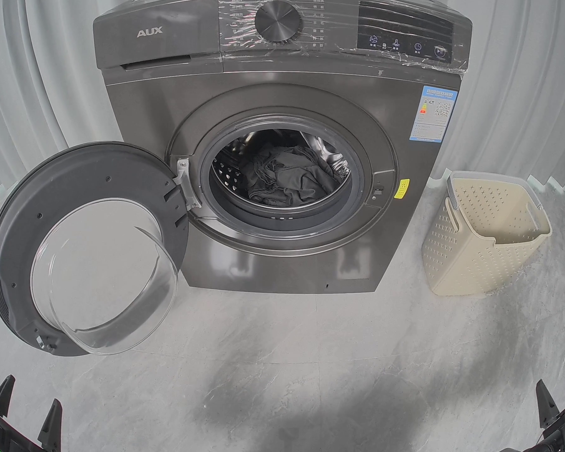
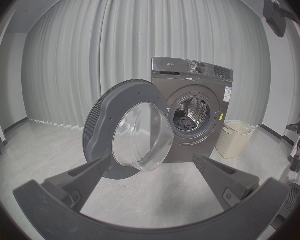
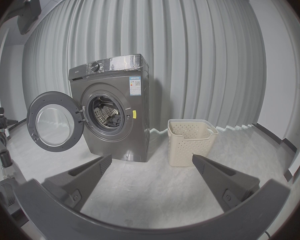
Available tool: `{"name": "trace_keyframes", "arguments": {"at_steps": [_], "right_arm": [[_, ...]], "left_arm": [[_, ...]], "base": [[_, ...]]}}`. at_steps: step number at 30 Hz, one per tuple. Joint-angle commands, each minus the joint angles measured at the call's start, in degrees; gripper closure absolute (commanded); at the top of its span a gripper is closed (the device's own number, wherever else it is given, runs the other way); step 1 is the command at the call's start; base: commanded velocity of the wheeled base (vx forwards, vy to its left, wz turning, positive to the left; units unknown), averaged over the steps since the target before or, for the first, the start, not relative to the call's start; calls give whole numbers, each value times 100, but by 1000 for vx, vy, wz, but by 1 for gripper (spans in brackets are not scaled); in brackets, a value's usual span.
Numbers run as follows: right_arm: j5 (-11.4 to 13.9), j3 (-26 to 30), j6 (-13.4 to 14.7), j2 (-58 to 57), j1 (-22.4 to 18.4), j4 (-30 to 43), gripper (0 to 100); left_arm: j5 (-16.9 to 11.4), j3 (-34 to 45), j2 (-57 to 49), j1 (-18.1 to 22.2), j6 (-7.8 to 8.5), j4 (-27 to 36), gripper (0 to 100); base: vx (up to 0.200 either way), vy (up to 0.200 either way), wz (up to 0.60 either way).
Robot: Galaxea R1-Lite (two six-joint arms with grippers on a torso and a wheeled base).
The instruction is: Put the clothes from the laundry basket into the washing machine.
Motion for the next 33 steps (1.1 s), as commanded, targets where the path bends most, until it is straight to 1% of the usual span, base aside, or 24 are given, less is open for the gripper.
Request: {"name": "trace_keyframes", "arguments": {"at_steps": [1, 9, 17, 23, 32, 33], "right_arm": [[-1, 57, 0, -53, 4, 0, 0], [-1, 57, 0, -53, 4, 0, 0], [-1, 57, 0, -53, 4, 0, 0], [-1, 57, 0, -53, 4, 0, 0], [-1, 57, 0, -53, 4, 0, 0], [-1, 57, 0, -53, 4, 0, 0]], "left_arm": [[-13, 84, -68, 0, -2, -1, 0], [-13, 84, -68, 0, -28, -1, 0], [-13, 84, -68, 0, -10, -1, 0], [-22, 84, -68, 0, -19, -1, 0], [-22, 84, -68, 0, -10, -1, 0], [-22, 84, -68, 0, -10, -1, 0]], "base": [[0, 200, 0], [0, 200, 0], [0, 200, 0], [0, 0, 0], [-200, 0, 0], [0, 0, 0]]}}
